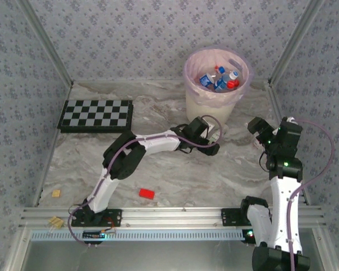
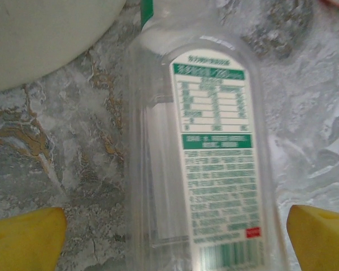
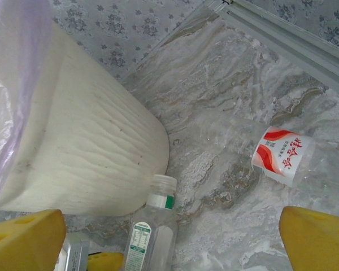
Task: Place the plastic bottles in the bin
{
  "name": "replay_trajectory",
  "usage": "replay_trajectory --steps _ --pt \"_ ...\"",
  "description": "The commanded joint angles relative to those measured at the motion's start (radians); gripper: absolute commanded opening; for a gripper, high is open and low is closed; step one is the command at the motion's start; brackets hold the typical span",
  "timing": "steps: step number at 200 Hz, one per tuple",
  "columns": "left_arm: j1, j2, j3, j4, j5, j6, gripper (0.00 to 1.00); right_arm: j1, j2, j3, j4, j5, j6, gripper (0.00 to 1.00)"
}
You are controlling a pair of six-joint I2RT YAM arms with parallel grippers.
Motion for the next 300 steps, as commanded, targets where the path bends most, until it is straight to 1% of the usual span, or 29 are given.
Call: replay_trajectory --steps 1,8,28,57,68,72,98,113,122,133,146,161,182,194,203,211,224,234,250,265,284,300 --pt "-0.008 0.035 0.055 -0.021 0.018 -0.013 0.99 -0.015 -0.006 -0.013 0.02 -0.026 0.019 0.99" --pt "-0.008 0.04 0.064 -0.035 0.021 -0.011 0.98 -0.019 -0.006 -0.015 0.02 -0.032 0.021 0.99" --pt "-0.008 0.043 0.084 -0.08 0.053 0.001 0.9 -0.029 -0.005 -0.015 0.015 -0.043 0.019 0.98" --pt "-0.008 0.004 0.052 -0.084 0.051 0.005 0.7 -0.039 -0.003 -0.014 0.022 -0.052 0.02 0.98" --pt "-0.008 -0.013 0.041 -0.091 0.053 0.008 0.65 -0.039 0.0 -0.012 0.025 -0.065 0.024 0.97" --pt "-0.008 -0.02 0.038 -0.093 0.055 0.009 0.61 -0.039 0.001 -0.012 0.025 -0.07 0.025 0.97" --pt "-0.01 -0.098 -0.021 -0.105 0.078 0.013 0.54 -0.041 0.002 -0.001 0.008 -0.079 0.02 0.96" --pt "-0.01 -0.159 -0.075 -0.102 0.078 0.015 0.53 -0.041 0.008 -0.001 0.008 -0.105 0.02 0.95" --pt "-0.01 -0.197 -0.114 -0.099 0.077 0.019 0.53 -0.041 0.021 0.0 0.011 -0.143 0.025 0.94" --pt "-0.01 -0.249 -0.17 -0.083 0.081 0.025 0.53 -0.041 0.054 0.0 0.015 -0.217 0.03 0.93" --pt "-0.01 -0.315 -0.249 -0.047 0.093 0.035 0.53 -0.033 0.104 -0.008 0.03 -0.336 0.036 0.92" --pt "-0.011 -0.391 -0.347 0.012 0.103 0.058 0.52 0.012 0.134 -0.05 0.101 -0.432 0.071 0.9" --pt "-0.013 -0.511 -0.51 0.172 0.105 0.06 0.52 0.098 0.129 -0.133 0.258 -0.479 0.177 0.9" --pt "-0.011 -0.547 -0.561 0.224 0.1 0.05 0.52 0.16 0.145 -0.164 0.364 -0.488 0.232 0.9" --pt "-0.011 -0.562 -0.577 0.239 0.106 0.042 0.52 0.207 0.176 -0.161 0.398 -0.483 0.239 0.9" --pt "-0.011 -0.573 -0.589 0.257 0.116 0.03 0.52 0.25 0.206 -0.14 0.369 -0.45 0.212 0.9" --pt "-0.013 -0.594 -0.615 0.306 0.132 0.008 0.52 0.327 0.238 -0.103 0.322 -0.358 0.152 0.9" --pt "-0.013 -0.614 -0.64 0.353 0.134 -0.015 0.52 0.37 0.25 -0.088 0.313 -0.315 0.138 0.89" --pt "-0.013 -0.637 -0.671 0.419 0.121 -0.059 0.5 0.398 0.269 -0.082 0.325 -0.305 0.146 0.85" --pt "-0.014 -0.648 -0.683 0.464 0.121 -0.091 0.5 0.404 0.273 -0.085 0.338 -0.297 0.159 0.79" --pt "-0.02 -0.659 -0.703 0.528 0.124 -0.109 0.5 0.406 0.273 -0.098 0.369 -0.29 0.187 0.75" --pt "-0.023 -0.646 -0.675 0.49 0.141 -0.1 0.5 0.407 0.277 -0.101 0.402 -0.303 0.205 0.68"
